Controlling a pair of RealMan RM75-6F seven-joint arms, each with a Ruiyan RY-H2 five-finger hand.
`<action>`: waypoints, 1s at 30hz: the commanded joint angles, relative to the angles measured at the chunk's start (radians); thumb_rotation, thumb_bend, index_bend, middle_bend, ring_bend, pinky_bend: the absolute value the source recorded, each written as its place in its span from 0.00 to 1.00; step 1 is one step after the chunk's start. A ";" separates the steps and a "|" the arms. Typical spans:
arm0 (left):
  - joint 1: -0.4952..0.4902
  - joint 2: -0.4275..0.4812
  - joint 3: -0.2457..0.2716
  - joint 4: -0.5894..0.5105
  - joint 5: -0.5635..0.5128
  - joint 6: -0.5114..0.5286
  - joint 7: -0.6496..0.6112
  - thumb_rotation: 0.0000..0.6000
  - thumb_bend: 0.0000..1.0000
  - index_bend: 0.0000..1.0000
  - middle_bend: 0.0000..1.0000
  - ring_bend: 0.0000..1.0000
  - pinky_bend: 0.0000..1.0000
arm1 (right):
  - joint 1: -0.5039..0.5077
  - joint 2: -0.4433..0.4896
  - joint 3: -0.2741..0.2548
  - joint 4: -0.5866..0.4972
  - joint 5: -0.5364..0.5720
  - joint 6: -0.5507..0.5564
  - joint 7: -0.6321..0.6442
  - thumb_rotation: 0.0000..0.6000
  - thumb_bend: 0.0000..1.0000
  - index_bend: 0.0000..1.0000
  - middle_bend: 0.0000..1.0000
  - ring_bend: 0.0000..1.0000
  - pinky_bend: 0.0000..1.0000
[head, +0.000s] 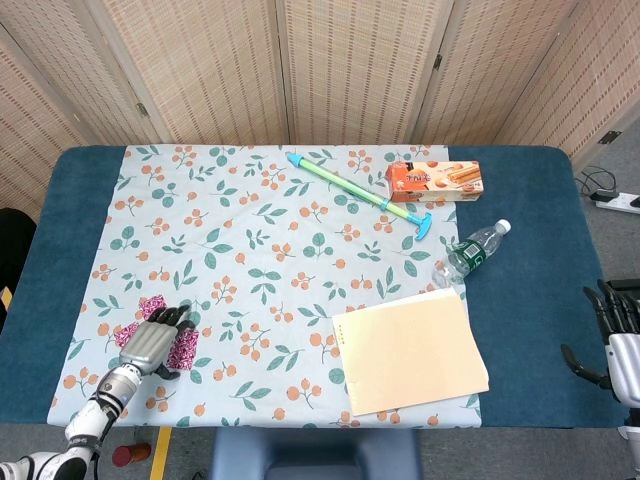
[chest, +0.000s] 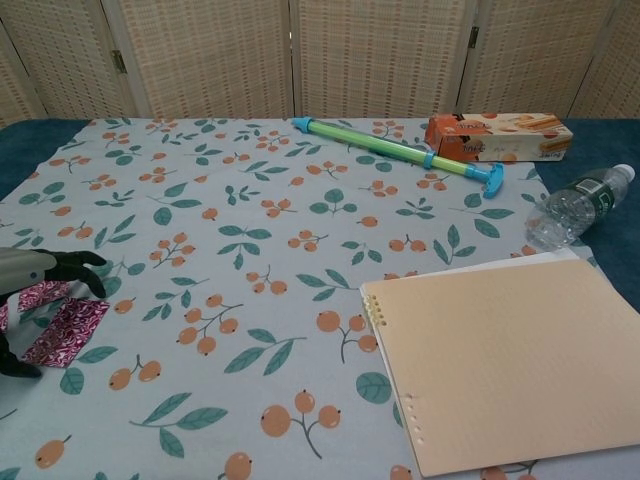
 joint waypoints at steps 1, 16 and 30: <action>-0.002 -0.001 -0.001 0.003 -0.004 -0.003 -0.001 1.00 0.16 0.24 0.00 0.00 0.00 | 0.000 0.000 0.000 0.000 0.000 0.000 0.000 0.83 0.36 0.00 0.00 0.00 0.00; -0.013 -0.015 -0.006 0.021 -0.019 -0.013 -0.007 1.00 0.19 0.27 0.00 0.00 0.00 | -0.004 0.000 0.000 0.002 0.004 0.002 0.003 0.83 0.36 0.00 0.00 0.00 0.00; -0.005 -0.009 -0.002 0.013 -0.013 0.007 -0.015 1.00 0.22 0.31 0.00 0.00 0.00 | -0.004 0.000 0.000 0.000 0.001 0.002 0.002 0.84 0.36 0.00 0.00 0.00 0.00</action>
